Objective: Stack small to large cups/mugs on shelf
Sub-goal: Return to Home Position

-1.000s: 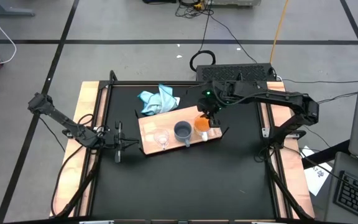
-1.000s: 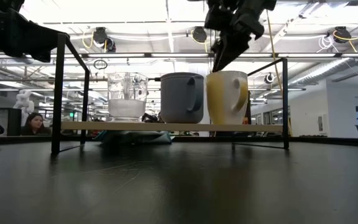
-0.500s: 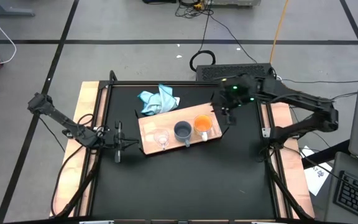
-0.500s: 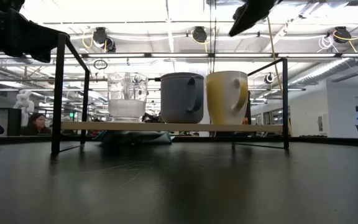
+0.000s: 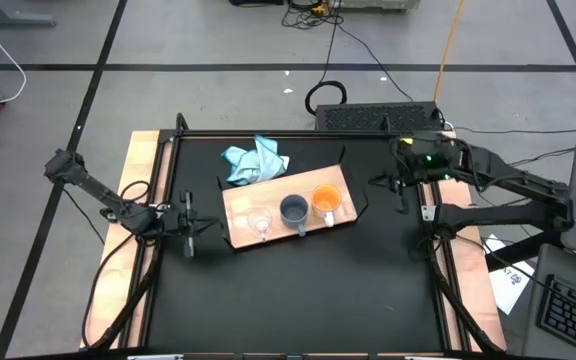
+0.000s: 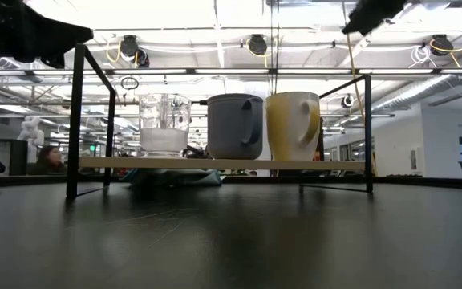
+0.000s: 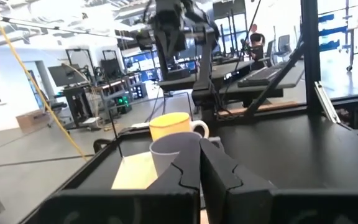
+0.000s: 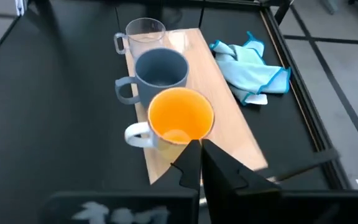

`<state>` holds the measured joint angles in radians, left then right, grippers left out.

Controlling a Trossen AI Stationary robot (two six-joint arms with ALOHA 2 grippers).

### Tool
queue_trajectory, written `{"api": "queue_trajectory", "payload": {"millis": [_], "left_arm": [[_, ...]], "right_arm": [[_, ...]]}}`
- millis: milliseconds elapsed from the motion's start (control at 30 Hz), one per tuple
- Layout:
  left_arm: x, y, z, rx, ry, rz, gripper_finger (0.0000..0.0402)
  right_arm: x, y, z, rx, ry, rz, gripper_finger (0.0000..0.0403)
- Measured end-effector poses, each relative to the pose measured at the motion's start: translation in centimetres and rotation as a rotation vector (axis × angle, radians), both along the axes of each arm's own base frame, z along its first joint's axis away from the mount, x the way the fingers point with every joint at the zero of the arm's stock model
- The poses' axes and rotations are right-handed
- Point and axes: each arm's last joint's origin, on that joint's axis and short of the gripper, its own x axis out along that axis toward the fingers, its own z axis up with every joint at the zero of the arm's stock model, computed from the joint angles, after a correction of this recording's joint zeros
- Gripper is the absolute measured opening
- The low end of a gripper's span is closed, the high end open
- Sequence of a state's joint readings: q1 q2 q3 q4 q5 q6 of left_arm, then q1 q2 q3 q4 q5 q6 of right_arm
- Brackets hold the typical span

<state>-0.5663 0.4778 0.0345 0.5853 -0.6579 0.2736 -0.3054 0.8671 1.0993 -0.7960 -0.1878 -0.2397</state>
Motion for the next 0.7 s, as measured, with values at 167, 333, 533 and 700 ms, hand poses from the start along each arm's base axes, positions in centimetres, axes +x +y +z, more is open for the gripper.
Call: {"api": "queue_trajectory", "payload": {"millis": [167,333,533,700], "left_arm": [[0.0,0.0,0.2,-0.004,-0.014,0.001,0.0001],[-0.1,-0.2,0.2,0.003,-0.013,-0.011,0.0001],[-0.3,-0.5,0.1,0.047,0.002,-0.010,0.0000],[-0.4,-0.4,-0.5,0.025,0.054,0.055,0.0000]], "right_arm": [[-1.8,0.7,-3.4,0.046,-0.062,-0.013,0.0001],[-3.0,1.3,-6.3,0.119,-0.119,0.036,0.0000],[-4.5,1.8,-6.9,0.122,-0.292,0.019,0.0000],[-5.7,2.1,-7.9,0.117,-0.336,0.019,0.0000]]}}
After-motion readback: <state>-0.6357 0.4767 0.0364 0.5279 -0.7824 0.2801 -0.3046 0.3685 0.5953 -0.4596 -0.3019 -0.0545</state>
